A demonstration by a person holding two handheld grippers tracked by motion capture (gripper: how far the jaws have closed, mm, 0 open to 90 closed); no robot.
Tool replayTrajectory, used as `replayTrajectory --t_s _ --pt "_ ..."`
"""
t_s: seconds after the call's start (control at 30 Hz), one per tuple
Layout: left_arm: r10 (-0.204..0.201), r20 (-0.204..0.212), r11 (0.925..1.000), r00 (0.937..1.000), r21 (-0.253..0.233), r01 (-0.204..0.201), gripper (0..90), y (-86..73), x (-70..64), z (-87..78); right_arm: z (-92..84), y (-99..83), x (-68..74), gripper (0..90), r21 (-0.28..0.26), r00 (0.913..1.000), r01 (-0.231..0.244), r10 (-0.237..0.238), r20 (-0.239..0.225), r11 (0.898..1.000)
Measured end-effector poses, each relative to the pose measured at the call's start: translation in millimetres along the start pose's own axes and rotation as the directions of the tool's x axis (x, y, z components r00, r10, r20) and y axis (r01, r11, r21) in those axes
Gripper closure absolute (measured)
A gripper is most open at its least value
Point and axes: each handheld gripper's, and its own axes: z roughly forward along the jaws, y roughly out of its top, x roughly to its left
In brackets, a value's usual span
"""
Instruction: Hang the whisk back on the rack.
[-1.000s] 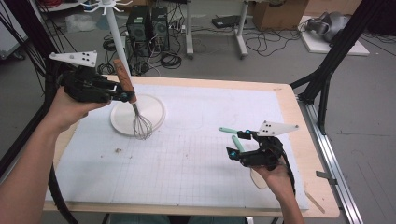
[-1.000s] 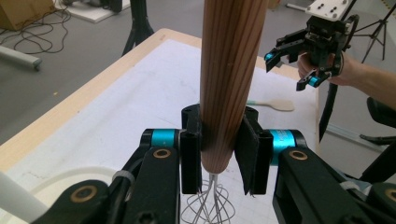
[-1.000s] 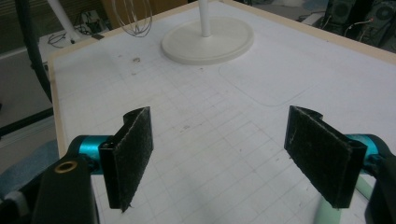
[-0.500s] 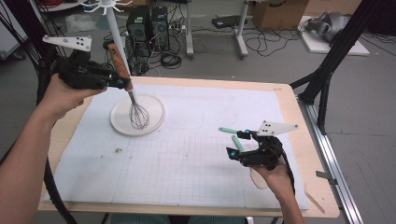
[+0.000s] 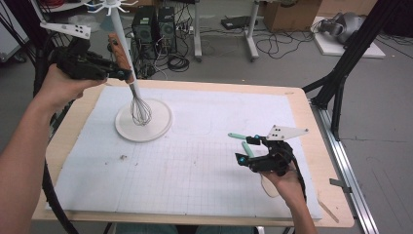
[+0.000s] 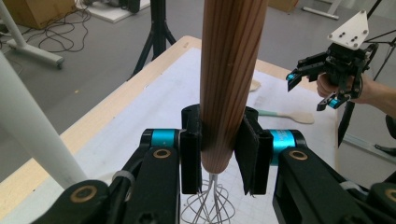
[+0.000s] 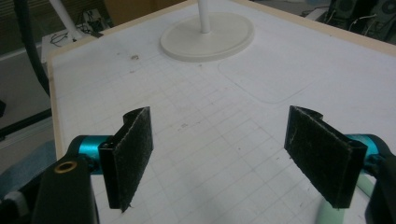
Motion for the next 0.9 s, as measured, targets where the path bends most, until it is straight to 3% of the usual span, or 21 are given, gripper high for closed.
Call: replayTrajectory --t_s 0.4,0.9 --pt "0.003 -0.015 0.9999 0.9999 -0.017 -0.003 72.4 17.4 14.5 -8.0 2.4 -2.7 -5.7 22.2 -0.002 1.0 -0.006 0.006 0.0 1.0" --pt "-0.007 -0.033 0.9997 0.9994 -0.025 0.007 72.4 24.6 23.1 -14.3 2.4 -3.3 -4.7 22.2 0.001 0.9999 -0.009 0.009 -0.006 1.0"
